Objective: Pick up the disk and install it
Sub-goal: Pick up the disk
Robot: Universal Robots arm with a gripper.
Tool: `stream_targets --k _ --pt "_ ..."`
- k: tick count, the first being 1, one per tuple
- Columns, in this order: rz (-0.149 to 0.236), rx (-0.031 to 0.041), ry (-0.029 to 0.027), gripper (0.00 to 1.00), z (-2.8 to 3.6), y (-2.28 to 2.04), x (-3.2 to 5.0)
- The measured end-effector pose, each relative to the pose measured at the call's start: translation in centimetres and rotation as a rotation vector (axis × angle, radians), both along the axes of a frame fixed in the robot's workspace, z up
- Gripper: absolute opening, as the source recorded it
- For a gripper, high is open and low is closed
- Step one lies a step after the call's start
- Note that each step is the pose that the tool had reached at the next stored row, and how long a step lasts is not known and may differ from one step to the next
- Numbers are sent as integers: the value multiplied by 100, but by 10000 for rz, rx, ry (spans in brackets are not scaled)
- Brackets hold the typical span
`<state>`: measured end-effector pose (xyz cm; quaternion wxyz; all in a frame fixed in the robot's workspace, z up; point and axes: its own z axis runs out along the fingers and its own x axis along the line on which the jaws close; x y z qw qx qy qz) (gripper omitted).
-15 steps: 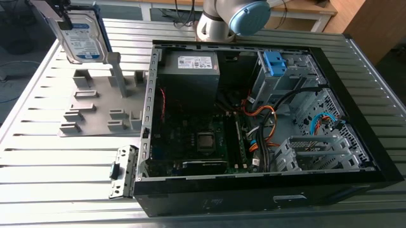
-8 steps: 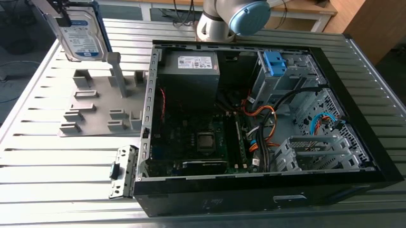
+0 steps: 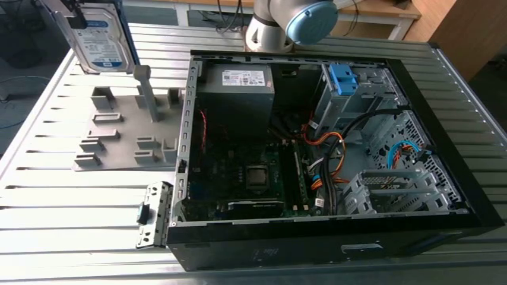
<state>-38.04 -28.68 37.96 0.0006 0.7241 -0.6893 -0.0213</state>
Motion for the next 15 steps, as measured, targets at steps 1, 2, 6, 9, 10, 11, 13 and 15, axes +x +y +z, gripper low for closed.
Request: stream_targets --k 1,2,6,9,10,11,13,15 --pt "0 0 -1 36 11 0 0" --pt "-1 1 -1 36 21 0 0" --pt "0 1 0 36 68 0 0" --pt "0 0 1 36 100 0 0" --pt "0 1 0 36 110 0 0" --pt "0 1 -1 36 121 0 0" --pt "0 1 -1 36 144 0 0" --pt "-1 1 -1 36 169 0 0"
